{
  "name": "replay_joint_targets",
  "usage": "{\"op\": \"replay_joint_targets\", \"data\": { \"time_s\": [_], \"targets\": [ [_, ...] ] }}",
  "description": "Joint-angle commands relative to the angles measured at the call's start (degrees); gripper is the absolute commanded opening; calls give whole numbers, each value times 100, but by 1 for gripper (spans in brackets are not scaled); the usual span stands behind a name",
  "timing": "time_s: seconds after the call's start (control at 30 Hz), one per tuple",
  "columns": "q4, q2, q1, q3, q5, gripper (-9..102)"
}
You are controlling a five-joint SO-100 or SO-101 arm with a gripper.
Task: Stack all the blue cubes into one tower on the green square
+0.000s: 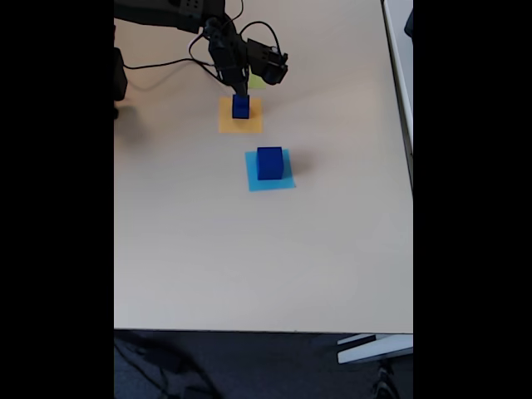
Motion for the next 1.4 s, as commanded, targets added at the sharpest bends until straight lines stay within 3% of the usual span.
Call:
{"op": "replay_joint_targets", "data": {
  "time_s": [0.0, 1.37],
  "targets": [
    [-97, 422, -18, -18, 26, 1],
    [-167, 378, -88, 9, 44, 3]
  ]
}}
